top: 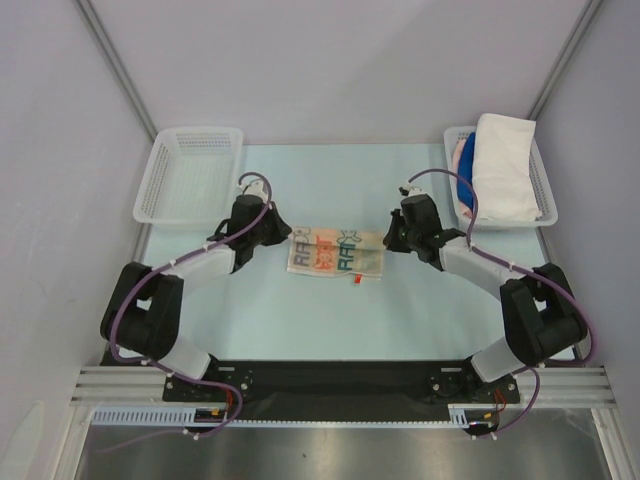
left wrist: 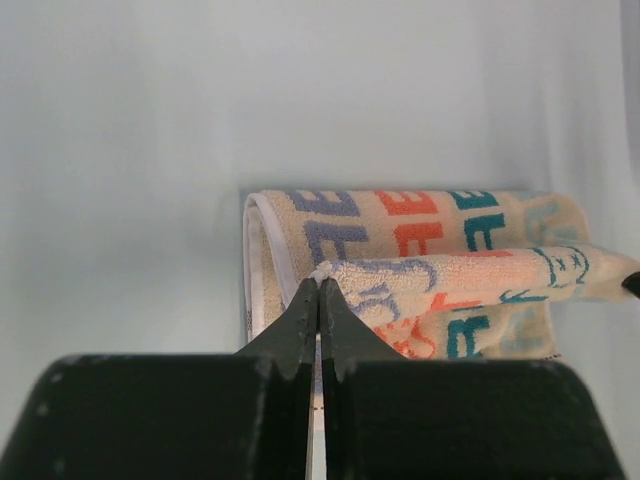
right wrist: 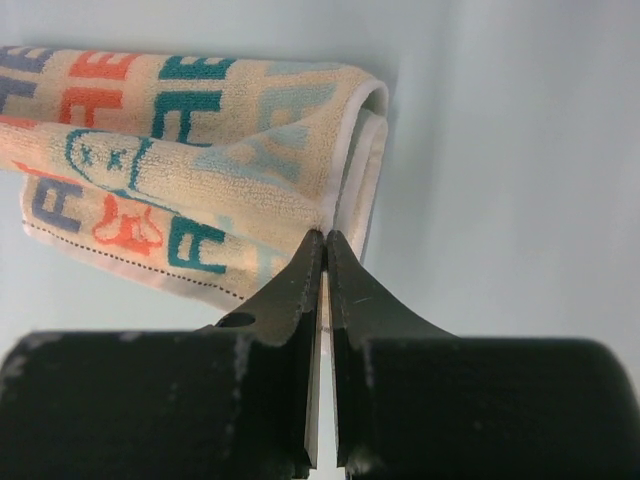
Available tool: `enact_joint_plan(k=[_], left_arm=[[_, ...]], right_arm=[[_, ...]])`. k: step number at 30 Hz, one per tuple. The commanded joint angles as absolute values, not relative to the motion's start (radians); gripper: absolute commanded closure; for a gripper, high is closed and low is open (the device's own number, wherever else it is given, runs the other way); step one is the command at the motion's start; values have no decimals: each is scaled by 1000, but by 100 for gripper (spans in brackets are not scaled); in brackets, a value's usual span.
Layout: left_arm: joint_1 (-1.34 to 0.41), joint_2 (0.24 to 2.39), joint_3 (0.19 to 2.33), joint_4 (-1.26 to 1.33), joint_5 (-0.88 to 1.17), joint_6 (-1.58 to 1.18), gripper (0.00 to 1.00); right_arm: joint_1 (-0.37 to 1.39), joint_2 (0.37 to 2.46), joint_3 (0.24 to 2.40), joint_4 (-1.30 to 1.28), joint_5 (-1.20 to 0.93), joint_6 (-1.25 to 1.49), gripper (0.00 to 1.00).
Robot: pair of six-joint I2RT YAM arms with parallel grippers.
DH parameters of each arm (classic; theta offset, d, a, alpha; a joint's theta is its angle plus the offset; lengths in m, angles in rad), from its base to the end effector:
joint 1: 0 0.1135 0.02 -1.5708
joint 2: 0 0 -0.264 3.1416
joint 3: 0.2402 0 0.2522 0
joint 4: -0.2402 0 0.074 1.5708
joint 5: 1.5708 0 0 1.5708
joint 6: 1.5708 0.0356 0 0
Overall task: Fold and stack the towels
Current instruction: Fold the towel
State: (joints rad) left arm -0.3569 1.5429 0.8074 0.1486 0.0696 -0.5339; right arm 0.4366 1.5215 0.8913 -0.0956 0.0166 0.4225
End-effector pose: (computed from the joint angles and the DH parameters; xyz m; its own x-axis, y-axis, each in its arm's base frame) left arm 0.3043 -0.1161 0.1969 -0.6516 -0.2988 -0.6972 0.0827 0.8857 -0.4569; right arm 0.2923 0.1357 0.2086 -0.7173 0.1177 -0.6867 -0.1287 0.9463 0.2967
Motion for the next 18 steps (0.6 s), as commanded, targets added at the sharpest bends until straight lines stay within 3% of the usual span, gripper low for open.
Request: enact_joint_plan(k=[1, 18], left_arm=[[-357, 1482, 785, 153, 20, -538, 100], [-371, 1437, 675, 178, 28, -554, 100]], right_arm=[[439, 1474, 868, -83, 58, 429, 95], [469, 1447, 798, -64, 51, 446, 95]])
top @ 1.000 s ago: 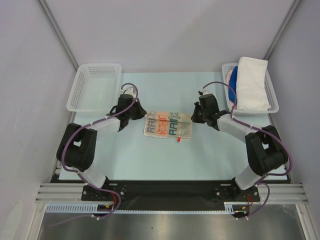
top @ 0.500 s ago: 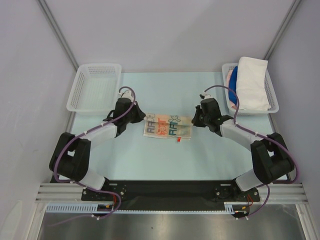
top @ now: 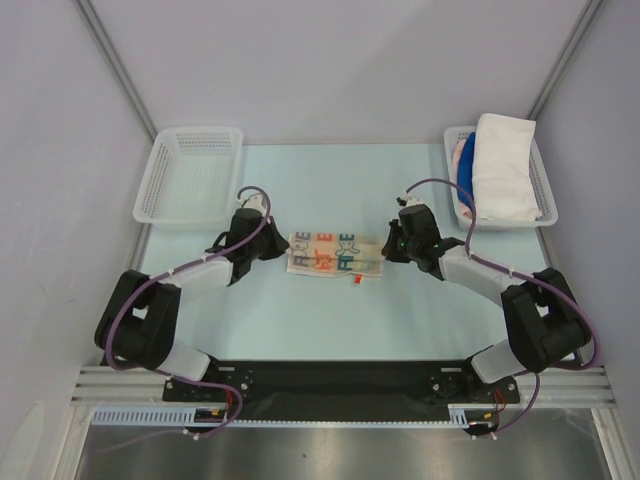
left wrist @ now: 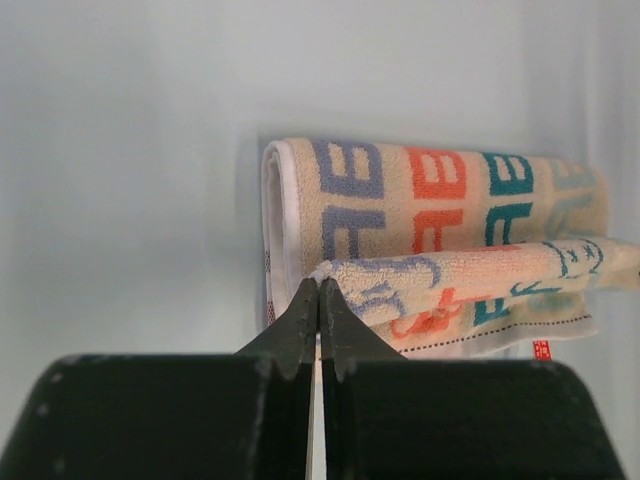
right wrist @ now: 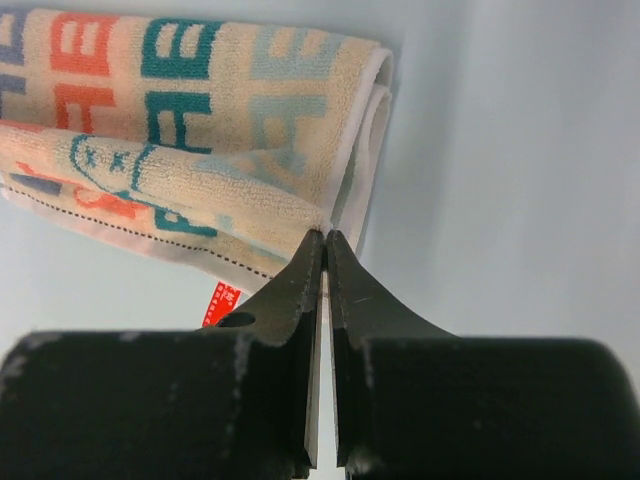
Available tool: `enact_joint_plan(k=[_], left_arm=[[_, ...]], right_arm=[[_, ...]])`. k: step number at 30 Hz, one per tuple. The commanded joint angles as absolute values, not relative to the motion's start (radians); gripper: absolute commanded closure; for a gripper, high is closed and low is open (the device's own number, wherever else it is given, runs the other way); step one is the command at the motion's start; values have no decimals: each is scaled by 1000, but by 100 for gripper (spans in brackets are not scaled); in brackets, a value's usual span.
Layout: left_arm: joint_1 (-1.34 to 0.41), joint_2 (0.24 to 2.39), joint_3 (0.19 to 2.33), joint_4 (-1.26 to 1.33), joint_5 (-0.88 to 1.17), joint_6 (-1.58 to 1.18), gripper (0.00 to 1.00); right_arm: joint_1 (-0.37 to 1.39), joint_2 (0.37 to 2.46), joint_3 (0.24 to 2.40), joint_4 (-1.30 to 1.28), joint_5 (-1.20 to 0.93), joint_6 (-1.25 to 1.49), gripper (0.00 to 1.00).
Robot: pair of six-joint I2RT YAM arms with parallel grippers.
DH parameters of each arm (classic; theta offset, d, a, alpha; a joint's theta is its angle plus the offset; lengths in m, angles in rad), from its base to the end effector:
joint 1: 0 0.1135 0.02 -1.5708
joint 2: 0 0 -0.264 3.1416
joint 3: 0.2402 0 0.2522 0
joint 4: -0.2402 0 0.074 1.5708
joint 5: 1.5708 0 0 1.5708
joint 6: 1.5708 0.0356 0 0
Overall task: Fold and stack the towels
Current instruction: Fold the towel
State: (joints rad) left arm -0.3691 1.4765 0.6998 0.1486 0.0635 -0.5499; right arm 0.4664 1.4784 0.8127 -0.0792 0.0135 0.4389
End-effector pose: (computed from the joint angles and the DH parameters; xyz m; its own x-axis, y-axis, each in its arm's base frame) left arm 0.2795 -0.1105 0.1831 -0.6804 -0.2960 -0.6704 0.0614 0.8885 -0.4547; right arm 0.2735 0.1371 0.1980 -0.7354 0.1055 -0.6694 -0.1417 0.9420 0.3041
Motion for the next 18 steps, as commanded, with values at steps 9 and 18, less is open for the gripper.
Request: enact_joint_plan(k=[9, 18], left_arm=[[-376, 1414, 657, 179, 23, -549, 100], [-376, 1394, 643, 169, 15, -545, 100]], right_arm=[[486, 1433, 788, -67, 67, 449, 95], [489, 1425, 759, -54, 68, 457, 95]])
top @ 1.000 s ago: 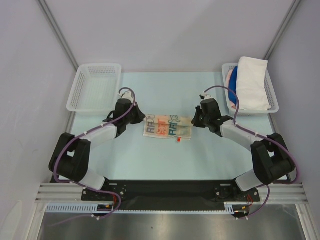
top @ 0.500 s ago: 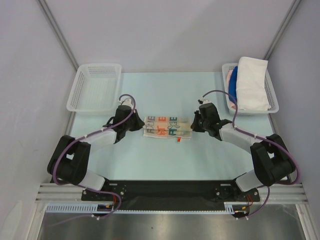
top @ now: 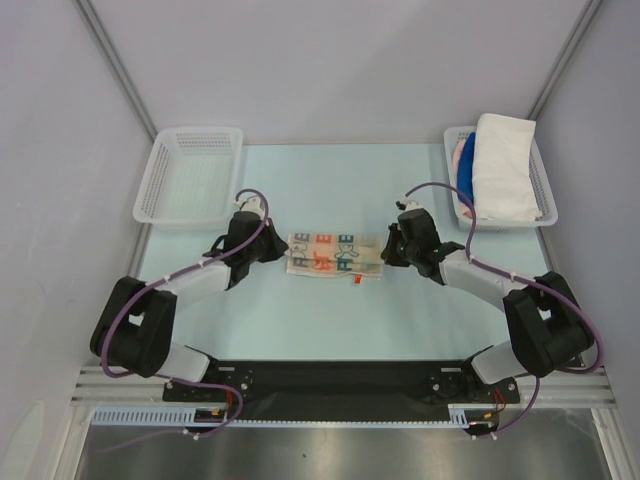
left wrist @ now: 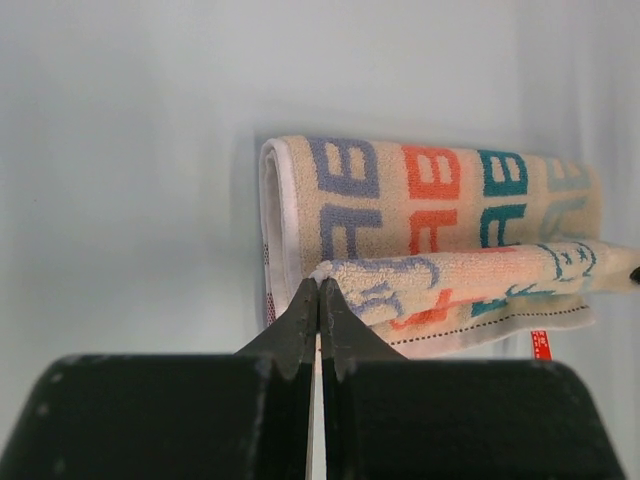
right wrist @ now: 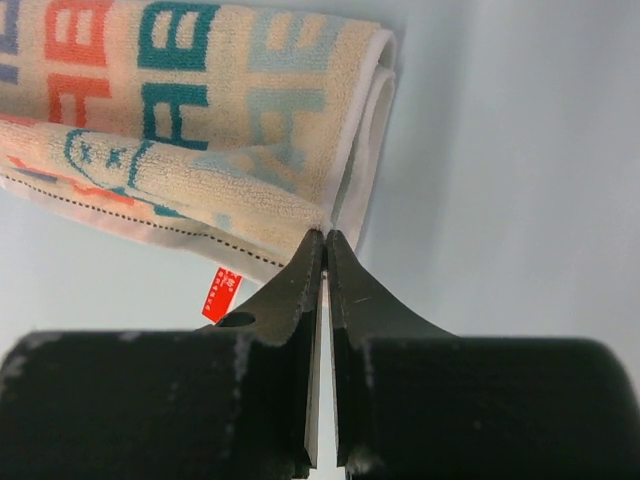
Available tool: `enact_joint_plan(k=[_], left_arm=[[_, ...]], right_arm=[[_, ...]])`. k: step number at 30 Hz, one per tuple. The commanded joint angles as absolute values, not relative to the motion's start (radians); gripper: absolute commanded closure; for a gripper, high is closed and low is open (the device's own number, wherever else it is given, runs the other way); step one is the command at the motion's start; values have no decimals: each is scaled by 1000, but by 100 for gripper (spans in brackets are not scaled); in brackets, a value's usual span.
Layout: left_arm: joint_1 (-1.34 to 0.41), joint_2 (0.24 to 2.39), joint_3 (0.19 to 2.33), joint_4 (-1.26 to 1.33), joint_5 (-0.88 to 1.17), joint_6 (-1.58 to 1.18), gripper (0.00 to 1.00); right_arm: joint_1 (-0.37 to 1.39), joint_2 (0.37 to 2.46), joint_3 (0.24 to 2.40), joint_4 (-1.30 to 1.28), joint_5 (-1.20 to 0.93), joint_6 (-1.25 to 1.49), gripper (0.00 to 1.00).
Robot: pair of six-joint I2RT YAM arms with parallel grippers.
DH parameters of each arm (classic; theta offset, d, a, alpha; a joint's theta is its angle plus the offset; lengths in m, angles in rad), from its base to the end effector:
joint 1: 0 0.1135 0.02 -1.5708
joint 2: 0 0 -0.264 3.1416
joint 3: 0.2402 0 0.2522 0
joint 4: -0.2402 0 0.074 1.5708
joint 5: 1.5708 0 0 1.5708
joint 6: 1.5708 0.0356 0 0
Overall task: Fold and stack the towels
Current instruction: Fold the towel
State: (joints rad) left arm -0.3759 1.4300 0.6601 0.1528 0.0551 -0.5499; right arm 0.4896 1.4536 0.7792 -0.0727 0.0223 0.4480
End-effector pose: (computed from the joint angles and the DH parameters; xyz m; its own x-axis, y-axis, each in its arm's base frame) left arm 0.2690 -0.1083 0.1841 -0.6723 -0.2956 -0.6787 0.0668 0.8888 -0.4534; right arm 0.2637 0.1396 0.1951 -0.7379 0.0975 -0.6678 -0.1510 0.9406 0.3041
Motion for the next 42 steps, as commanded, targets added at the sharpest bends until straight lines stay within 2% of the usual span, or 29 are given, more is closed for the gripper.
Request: enact_joint_plan(k=[1, 10, 13, 19, 20, 22, 25, 33, 42], left_arm=[[-376, 1396, 640, 169, 14, -545, 100], [-376, 1404, 609, 181, 17, -552, 99], [-376, 1402, 597, 189, 17, -558, 94], [-376, 1384, 591, 175, 15, -563, 78], [-376, 1379, 589, 175, 23, -560, 71], [-376, 1365, 589, 164, 26, -560, 64], [-377, 1324, 595, 127, 21, -558, 56], [-422, 1198, 670, 8, -23, -554, 55], [-546, 1420, 770, -5, 63, -610, 59]], right_arm=[[489, 1427, 752, -51, 66, 457, 95], [495, 1419, 709, -25, 55, 466, 94], [499, 1417, 693, -11, 52, 471, 87], [503, 1387, 683, -17, 46, 474, 74], [503, 1367, 683, -26, 51, 476, 73], [503, 1355, 689, -41, 55, 474, 68], [503, 1318, 699, -64, 57, 479, 67], [540, 1360, 828, -150, 40, 502, 71], [681, 1595, 951, -84, -47, 587, 76]])
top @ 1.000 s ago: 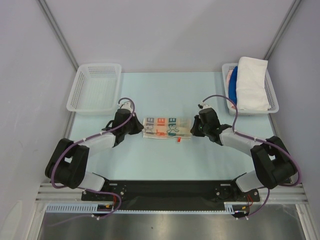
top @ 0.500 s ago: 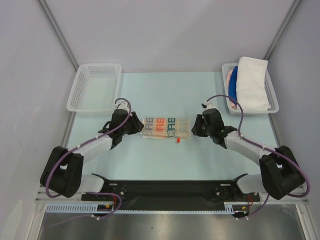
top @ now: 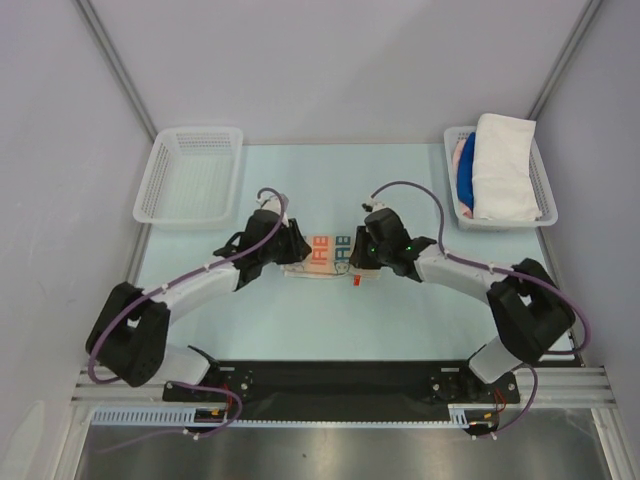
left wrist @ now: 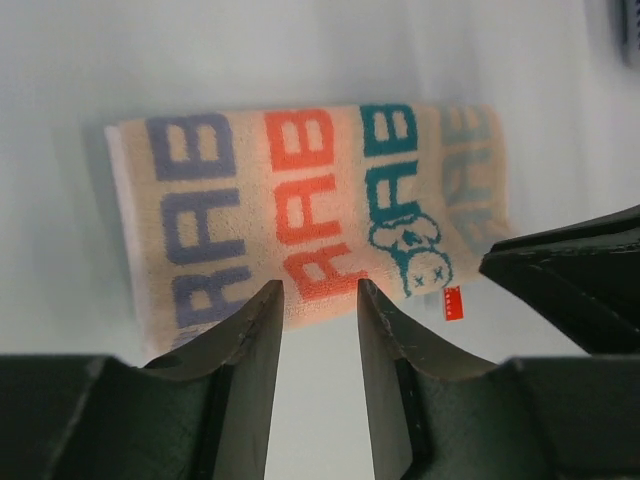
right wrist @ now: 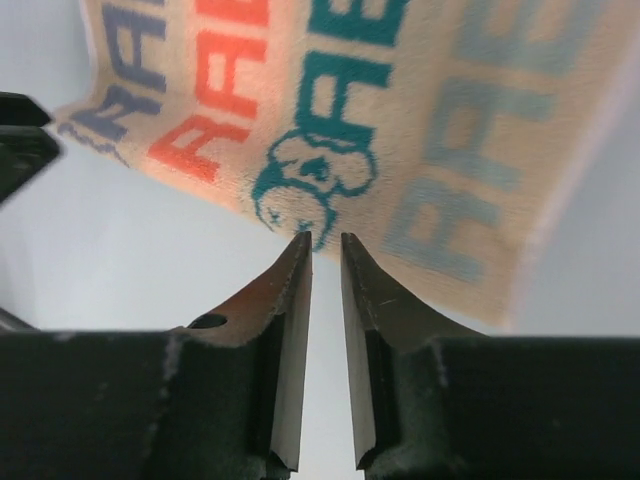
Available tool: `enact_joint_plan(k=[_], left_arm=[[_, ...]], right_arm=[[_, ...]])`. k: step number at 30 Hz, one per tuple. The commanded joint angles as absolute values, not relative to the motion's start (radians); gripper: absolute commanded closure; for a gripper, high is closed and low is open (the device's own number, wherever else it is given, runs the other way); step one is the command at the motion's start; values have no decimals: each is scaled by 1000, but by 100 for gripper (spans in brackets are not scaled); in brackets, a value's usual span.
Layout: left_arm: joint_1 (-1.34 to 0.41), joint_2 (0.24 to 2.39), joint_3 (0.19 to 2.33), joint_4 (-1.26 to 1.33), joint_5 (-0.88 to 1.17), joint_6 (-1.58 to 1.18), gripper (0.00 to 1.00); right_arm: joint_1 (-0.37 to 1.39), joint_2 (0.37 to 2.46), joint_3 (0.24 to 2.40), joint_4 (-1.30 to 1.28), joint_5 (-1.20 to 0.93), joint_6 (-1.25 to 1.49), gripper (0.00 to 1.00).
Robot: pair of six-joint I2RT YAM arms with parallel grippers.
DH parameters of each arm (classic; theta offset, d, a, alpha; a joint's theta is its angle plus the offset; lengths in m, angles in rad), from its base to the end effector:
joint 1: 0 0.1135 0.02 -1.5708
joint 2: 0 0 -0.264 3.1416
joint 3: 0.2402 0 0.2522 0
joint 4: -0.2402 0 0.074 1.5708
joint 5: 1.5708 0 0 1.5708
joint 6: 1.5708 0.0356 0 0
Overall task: Fold and stack the towels
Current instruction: Fold the towel
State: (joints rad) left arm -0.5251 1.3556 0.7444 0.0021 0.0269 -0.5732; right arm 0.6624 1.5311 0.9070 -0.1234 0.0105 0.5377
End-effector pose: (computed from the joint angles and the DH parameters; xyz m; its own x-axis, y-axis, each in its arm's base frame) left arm 0.2492 -0.1455 0.2173 -0.6980 -0.2221 -0.6807 0.1686 0.8730 -0.4577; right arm 0.2555 0.1988 0.2083 -0.7723 0.0472 -0.6336 -0.2484 0.8954 0.3695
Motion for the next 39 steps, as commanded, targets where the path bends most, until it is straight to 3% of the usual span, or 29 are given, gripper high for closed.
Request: enact_joint_plan(k=[1, 16, 28, 33, 39], left_arm=[[-548, 1439, 767, -5, 70, -618, 60], [-545, 1551, 703, 43, 64, -638, 62], [-538, 1444, 805, -66, 66, -603, 54], [-540, 1460, 853, -86, 95, -612, 53], [-540, 1489, 796, -61, 95, -632, 61]], right_arm=[[681, 1612, 953, -75, -66, 595, 78], [539, 1577, 756, -26, -124, 630, 80], [541, 1427, 874, -65, -236, 667, 75], [571, 1601, 985, 50, -340, 729, 74], [580, 1845, 1124, 270, -436, 859, 76]])
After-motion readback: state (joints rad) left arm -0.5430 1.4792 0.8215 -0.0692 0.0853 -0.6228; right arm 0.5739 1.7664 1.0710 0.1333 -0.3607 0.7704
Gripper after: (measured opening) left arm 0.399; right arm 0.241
